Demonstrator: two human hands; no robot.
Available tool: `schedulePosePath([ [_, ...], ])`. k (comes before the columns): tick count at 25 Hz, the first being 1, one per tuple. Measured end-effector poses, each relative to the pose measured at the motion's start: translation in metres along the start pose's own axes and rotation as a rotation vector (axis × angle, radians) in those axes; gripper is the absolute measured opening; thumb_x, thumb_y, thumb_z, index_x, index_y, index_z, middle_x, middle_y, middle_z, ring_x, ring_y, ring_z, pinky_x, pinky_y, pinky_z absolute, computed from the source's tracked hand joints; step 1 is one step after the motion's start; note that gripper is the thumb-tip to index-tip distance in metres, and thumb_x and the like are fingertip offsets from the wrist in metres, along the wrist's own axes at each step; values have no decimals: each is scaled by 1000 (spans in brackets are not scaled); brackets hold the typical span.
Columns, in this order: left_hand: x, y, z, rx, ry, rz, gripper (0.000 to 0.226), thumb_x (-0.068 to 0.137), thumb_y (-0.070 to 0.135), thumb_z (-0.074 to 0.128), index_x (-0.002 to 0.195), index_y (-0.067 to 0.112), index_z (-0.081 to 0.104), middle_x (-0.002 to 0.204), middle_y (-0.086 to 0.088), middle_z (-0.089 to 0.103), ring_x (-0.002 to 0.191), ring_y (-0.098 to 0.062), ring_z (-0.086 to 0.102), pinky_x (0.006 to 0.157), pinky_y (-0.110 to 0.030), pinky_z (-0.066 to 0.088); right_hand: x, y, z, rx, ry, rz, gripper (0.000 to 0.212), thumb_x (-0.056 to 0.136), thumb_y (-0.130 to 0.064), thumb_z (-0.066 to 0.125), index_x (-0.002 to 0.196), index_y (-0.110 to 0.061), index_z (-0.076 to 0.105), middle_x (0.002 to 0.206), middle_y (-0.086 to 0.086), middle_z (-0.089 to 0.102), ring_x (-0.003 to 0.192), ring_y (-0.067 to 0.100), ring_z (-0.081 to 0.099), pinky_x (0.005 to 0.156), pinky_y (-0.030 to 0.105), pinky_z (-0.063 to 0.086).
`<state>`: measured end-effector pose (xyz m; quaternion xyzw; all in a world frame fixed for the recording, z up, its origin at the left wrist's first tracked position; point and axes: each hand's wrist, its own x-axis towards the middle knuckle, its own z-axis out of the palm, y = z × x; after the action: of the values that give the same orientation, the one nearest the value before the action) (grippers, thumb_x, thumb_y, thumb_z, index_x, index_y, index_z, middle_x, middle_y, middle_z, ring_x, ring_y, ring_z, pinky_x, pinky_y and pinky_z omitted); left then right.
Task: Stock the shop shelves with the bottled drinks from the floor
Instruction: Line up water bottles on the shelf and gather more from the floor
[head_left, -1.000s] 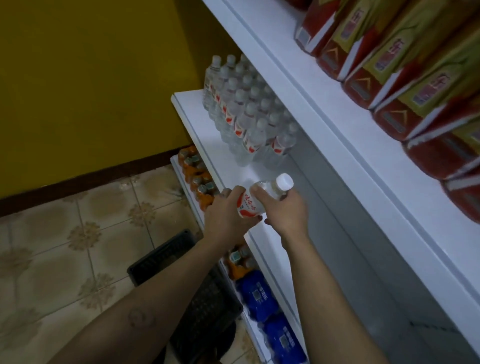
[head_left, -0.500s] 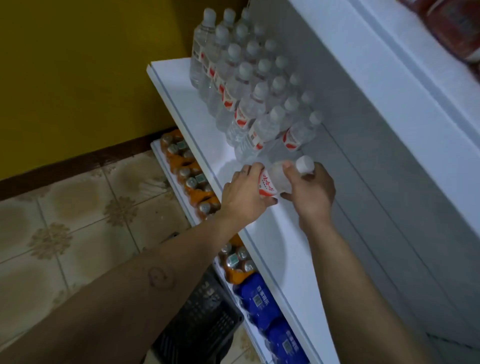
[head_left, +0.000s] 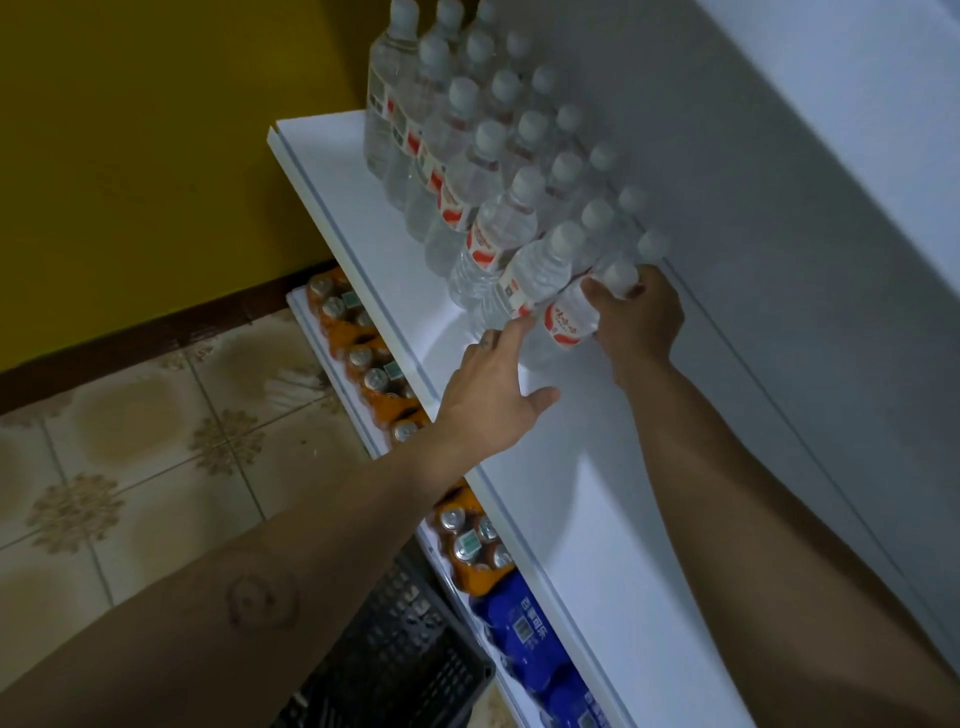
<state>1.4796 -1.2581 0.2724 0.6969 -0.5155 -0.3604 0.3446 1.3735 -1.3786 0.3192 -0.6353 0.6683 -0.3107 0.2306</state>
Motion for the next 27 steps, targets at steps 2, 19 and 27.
schedulePosePath([
  [2,0,2,-1,-7,6,2,80,83,40,72,147,32,25,137,-7,48,127,-27,44,101,-48,44,6,0,3,24,36,21,39,81,-29,79,109,-5,65,111,5,69,101,19,62,80,17,38],
  [19,-12,0,-8,7,-31,-47,74,84,39,72,144,31,29,134,-7,48,126,-27,44,100,-48,44,-1,5,17,207,80,330,70,70,-19,87,128,-8,51,125,4,58,110,19,60,84,25,48],
  [27,-47,-27,-6,-32,-58,14,70,83,23,75,141,29,36,135,-3,51,124,-19,48,103,-38,44,-149,18,12,473,98,340,42,82,-13,76,118,-21,55,105,-7,63,94,9,65,84,21,51],
])
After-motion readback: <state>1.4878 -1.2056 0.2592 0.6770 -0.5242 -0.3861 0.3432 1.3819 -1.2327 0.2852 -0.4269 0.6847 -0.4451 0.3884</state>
